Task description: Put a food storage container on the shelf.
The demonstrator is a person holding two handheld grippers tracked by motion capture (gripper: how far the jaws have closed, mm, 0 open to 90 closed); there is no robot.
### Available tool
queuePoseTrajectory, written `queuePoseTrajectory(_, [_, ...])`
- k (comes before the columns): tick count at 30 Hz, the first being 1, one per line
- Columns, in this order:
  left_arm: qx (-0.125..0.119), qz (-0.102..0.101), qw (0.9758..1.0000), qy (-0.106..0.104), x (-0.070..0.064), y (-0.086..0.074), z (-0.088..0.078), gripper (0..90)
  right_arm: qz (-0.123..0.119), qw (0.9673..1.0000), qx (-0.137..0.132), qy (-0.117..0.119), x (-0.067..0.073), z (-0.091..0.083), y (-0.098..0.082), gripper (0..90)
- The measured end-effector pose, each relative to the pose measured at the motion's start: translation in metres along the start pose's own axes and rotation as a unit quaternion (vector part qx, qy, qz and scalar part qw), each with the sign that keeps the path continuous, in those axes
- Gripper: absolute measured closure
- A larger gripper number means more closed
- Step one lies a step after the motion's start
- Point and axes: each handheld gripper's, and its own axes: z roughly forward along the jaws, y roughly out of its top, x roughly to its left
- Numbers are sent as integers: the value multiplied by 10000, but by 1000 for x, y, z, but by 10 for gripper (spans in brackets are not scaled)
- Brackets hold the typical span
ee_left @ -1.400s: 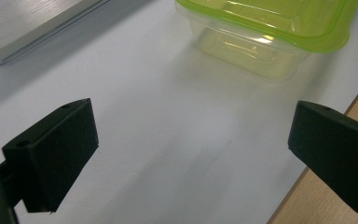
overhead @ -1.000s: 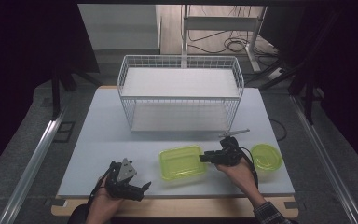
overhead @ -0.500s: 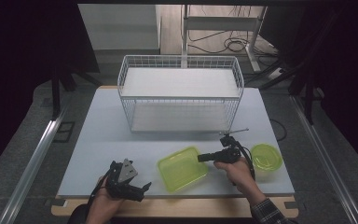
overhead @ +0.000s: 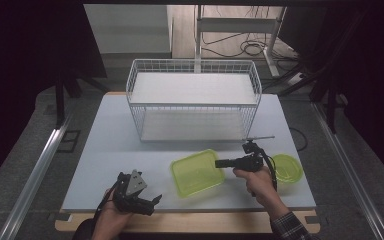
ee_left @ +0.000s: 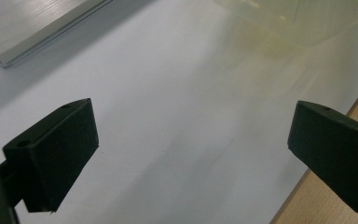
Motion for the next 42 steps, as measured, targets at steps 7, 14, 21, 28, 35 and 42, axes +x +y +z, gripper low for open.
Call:
queuePoseTrajectory(7, [0,2,10000,15,0,0,0,14,-49,9999,-132,31,5,-6,5,805])
queuePoseTrajectory(14, [-5,0,10000,26,0,0,0,14,-136,9994,-316,14,12,-15,14,805])
queuePoseTrajectory(21, [-2,13,10000,22,0,0,0,13,-222,9986,-487,46,22,-23,26,806])
queuePoseTrajectory(28, [-1,8,10000,24,0,0,0,13,-260,9978,-602,96,29,-30,38,805])
queuePoseTrajectory(35, [-22,9,10000,26,0,0,0,13,-331,9956,-869,103,41,-42,55,805])
queuePoseTrajectory(42, [-66,18,10000,44,0,0,-2,13,-424,9937,-1035,68,50,-49,69,806])
